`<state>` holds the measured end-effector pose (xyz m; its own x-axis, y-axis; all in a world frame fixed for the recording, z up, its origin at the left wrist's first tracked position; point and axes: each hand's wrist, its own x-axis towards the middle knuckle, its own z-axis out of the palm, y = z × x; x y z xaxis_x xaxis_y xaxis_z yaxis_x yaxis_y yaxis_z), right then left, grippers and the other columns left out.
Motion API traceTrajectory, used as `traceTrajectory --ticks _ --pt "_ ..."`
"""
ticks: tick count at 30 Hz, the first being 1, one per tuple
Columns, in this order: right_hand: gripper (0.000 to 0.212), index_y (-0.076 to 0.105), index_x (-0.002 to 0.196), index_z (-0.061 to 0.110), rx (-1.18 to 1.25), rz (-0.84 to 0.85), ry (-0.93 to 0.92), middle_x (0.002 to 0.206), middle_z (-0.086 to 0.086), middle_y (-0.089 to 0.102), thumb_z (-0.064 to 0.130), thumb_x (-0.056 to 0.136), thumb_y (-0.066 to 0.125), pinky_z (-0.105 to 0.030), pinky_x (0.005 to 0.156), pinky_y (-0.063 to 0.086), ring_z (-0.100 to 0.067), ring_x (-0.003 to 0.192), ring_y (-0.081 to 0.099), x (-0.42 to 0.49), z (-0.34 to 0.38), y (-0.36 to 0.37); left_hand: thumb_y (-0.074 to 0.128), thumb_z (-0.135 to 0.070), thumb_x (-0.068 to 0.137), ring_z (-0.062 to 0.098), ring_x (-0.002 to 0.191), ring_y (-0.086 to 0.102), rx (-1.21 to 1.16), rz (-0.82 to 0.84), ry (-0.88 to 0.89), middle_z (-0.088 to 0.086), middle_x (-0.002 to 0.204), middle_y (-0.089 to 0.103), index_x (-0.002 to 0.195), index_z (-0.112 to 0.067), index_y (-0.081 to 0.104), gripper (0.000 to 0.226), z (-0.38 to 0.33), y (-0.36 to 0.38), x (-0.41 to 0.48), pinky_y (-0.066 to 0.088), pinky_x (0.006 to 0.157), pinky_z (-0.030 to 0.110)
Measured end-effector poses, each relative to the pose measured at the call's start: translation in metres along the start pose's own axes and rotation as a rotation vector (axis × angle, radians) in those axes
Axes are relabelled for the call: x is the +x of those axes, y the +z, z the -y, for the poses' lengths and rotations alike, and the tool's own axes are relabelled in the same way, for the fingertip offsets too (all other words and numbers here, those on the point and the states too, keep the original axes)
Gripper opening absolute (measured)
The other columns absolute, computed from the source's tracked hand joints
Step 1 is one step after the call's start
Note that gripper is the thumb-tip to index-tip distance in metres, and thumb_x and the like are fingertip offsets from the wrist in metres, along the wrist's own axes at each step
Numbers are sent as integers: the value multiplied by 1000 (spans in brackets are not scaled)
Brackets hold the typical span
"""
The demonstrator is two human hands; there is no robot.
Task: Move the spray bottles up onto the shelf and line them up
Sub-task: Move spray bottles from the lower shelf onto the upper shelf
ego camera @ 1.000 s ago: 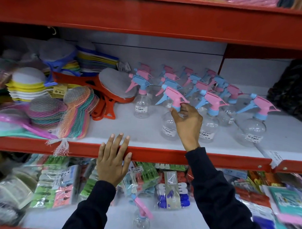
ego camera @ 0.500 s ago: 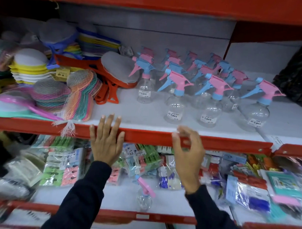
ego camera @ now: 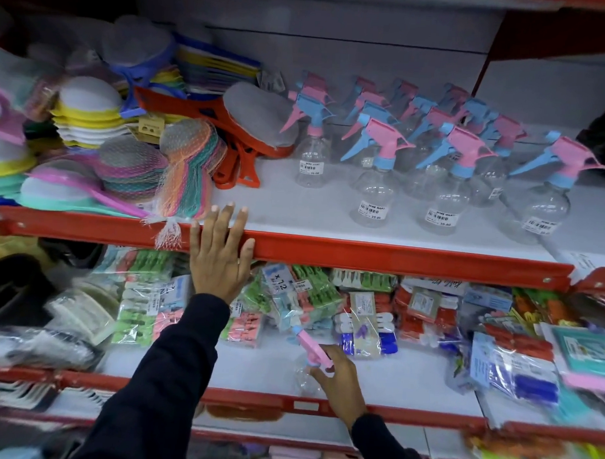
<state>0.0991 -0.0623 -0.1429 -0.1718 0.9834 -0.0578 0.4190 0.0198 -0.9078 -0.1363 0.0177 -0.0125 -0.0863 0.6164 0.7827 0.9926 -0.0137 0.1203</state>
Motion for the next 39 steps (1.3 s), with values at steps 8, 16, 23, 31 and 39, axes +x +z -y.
traceTrajectory --ticks 8,16,23,31,39 --pt "29 63 86 40 82 -134 -245 96 15 63 19 73 77 -23 72 47 -5 85 57 -5 70 -34 27 -39 97 24 134 30 2 -15 23 8 140 48 139 -20 37 47 1 2 2 4 117 37" --pt "32 66 96 25 253 -314 -523 85 4 67 34 68 78 -29 60 52 -19 70 60 0 203 -86 26 -39 97 24 134 31 -6 -2 29 8 139 49 138 -20 38 46 2 1 3 0 119 35" --pt "29 66 92 13 172 -455 -563 81 -5 67 32 72 76 -17 62 45 -9 68 55 65 266 -104 25 -40 98 24 134 32 -20 29 28 7 139 48 138 -20 39 47 2 -4 3 1 118 35" --pt "20 58 83 13 74 -604 -567 79 -7 59 19 75 75 -4 58 36 -20 71 52 131 277 -82 25 -40 98 23 134 32 -33 44 19 7 138 50 138 -21 38 47 2 -3 3 2 118 36" --pt "26 63 95 3 -83 -675 -584 96 -17 60 23 81 70 -36 72 48 -28 80 58 151 259 -57 23 -41 97 22 132 34 -55 72 11 6 137 51 137 -22 39 47 2 -4 3 3 117 36"
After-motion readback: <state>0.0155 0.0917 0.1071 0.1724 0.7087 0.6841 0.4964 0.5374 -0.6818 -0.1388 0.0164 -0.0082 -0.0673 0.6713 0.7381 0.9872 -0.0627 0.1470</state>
